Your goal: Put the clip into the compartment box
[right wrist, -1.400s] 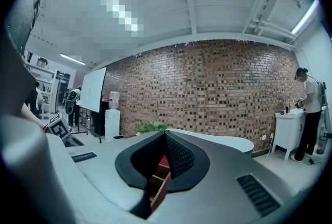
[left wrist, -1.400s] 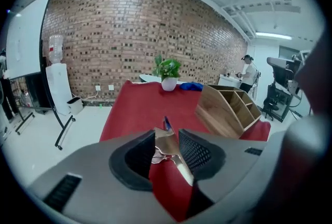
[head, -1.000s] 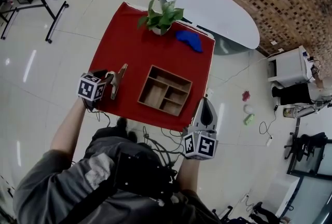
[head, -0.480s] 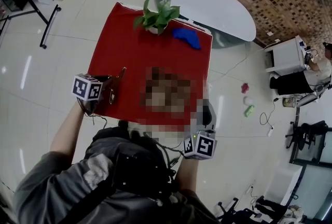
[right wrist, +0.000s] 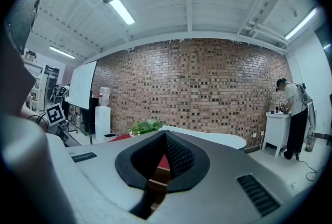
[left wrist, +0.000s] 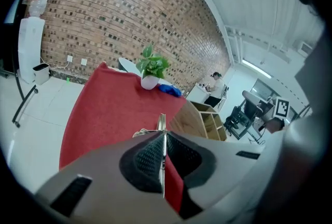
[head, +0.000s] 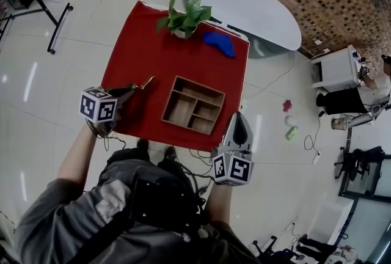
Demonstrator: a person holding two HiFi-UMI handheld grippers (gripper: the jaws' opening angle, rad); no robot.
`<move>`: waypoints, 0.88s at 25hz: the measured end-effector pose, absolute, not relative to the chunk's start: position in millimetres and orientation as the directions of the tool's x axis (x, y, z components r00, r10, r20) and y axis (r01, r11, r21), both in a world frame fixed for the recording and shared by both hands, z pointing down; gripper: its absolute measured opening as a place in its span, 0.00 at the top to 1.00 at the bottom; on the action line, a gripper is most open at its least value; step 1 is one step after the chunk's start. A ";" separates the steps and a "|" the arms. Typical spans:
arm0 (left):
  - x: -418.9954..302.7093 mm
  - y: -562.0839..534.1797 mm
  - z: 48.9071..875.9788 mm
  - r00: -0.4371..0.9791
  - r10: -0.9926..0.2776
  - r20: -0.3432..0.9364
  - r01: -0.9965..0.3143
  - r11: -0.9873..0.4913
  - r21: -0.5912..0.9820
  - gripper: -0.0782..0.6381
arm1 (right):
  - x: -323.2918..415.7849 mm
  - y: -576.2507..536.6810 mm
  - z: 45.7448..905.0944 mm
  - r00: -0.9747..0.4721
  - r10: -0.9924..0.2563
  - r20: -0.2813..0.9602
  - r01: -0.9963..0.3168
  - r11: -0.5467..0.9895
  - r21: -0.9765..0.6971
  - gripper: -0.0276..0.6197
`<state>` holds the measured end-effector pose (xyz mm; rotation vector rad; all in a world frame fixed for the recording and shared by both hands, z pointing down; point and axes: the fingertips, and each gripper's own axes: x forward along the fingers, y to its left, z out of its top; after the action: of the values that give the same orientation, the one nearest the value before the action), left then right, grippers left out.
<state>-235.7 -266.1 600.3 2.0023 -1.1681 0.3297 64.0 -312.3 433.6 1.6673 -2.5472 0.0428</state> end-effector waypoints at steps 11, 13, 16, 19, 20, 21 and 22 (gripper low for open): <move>-181.6 -256.8 435.1 0.551 -0.809 0.203 -0.795 -0.435 0.423 0.85 | 110.0 -303.8 406.5 -0.426 -0.903 0.047 -0.903 0.428 0.025 0.93; -167.7 -252.0 410.3 0.571 -0.808 0.142 -0.773 -0.471 0.425 0.85 | 119.4 -300.6 400.6 -0.426 -0.904 0.042 -0.904 0.427 0.027 0.93; -145.7 -246.3 388.3 0.600 -0.796 0.080 -0.740 -0.514 0.434 0.85 | 134.8 -296.3 393.7 -0.419 -0.907 0.036 -0.907 0.420 0.031 0.93; -126.4 -242.2 381.7 0.611 -0.790 0.047 -0.726 -0.535 0.432 0.85 | 153.0 -292.3 394.5 -0.414 -0.910 0.030 -0.909 0.414 0.034 0.93; -120.9 -241.4 381.0 0.614 -0.788 0.041 -0.722 -0.540 0.433 0.85 | 158.7 -291.3 395.3 -0.411 -0.911 0.028 -0.910 0.412 0.034 0.93; -115.7 -240.9 380.7 0.617 -0.786 0.040 -0.720 -0.544 0.431 0.85 | 163.8 -290.5 395.6 -0.408 -0.913 0.028 -0.912 0.409 0.034 0.93; -110.9 -240.9 380.5 0.621 -0.783 0.041 -0.719 -0.548 0.427 0.85 | 168.4 -289.9 395.6 -0.403 -0.914 0.030 -0.914 0.404 0.035 0.93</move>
<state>-110.9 -240.9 380.5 2.4415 -1.1944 -0.2158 168.4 -289.9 395.6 1.6905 -2.5952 -0.0208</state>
